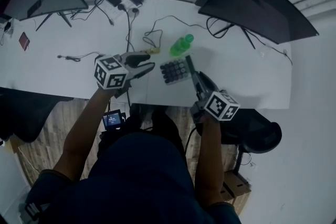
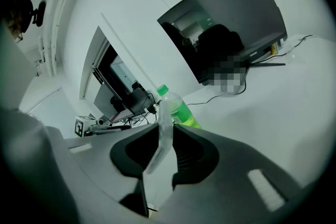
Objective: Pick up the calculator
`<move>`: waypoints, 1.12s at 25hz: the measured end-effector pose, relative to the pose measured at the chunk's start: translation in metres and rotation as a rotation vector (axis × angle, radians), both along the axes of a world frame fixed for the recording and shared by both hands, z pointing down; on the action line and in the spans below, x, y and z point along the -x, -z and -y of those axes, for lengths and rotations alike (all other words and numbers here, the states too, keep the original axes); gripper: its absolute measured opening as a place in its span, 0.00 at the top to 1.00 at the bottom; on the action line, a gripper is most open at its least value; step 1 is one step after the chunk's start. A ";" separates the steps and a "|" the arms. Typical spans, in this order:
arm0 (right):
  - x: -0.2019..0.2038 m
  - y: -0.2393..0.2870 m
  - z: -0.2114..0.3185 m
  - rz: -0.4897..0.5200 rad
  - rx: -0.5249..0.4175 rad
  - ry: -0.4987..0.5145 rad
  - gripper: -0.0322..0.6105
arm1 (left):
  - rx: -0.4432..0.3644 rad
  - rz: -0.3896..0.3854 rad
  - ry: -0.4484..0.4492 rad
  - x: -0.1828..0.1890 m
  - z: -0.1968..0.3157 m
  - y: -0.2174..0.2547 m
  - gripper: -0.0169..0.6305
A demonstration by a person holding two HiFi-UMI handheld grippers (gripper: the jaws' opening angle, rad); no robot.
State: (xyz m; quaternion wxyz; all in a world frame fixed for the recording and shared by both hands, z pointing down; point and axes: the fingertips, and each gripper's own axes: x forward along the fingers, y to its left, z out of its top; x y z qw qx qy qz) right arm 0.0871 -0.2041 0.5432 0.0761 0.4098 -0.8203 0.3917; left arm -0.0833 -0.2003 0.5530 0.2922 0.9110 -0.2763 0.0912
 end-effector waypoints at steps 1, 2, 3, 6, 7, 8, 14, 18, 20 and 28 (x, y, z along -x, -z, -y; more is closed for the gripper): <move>0.001 0.004 -0.001 0.000 -0.008 -0.001 0.81 | -0.013 0.004 -0.002 0.002 -0.002 0.004 0.74; 0.001 0.008 -0.003 0.000 -0.016 -0.001 0.81 | -0.026 0.008 -0.004 0.003 -0.005 0.009 0.74; 0.002 0.013 -0.004 0.000 -0.024 -0.001 0.81 | -0.037 0.011 -0.005 0.005 -0.007 0.013 0.74; 0.005 0.027 -0.008 0.004 -0.048 0.000 0.81 | -0.066 0.012 -0.006 0.010 -0.014 0.026 0.74; 0.006 0.031 -0.009 0.004 -0.057 0.001 0.81 | -0.076 0.011 -0.006 0.011 -0.016 0.031 0.74; 0.007 0.036 -0.010 0.003 -0.066 0.001 0.81 | -0.087 0.011 -0.006 0.013 -0.017 0.035 0.74; 0.012 0.072 -0.014 0.013 -0.134 0.007 0.81 | -0.143 0.014 -0.001 0.023 -0.028 0.058 0.74; 0.017 0.098 -0.017 0.012 -0.196 0.008 0.81 | -0.162 0.010 0.014 0.032 -0.033 0.067 0.74; 0.019 0.111 -0.018 0.002 -0.233 0.008 0.81 | -0.167 0.009 0.022 0.036 -0.035 0.069 0.74; 0.024 0.155 -0.026 -0.001 -0.324 0.011 0.81 | -0.177 0.004 0.041 0.047 -0.043 0.074 0.74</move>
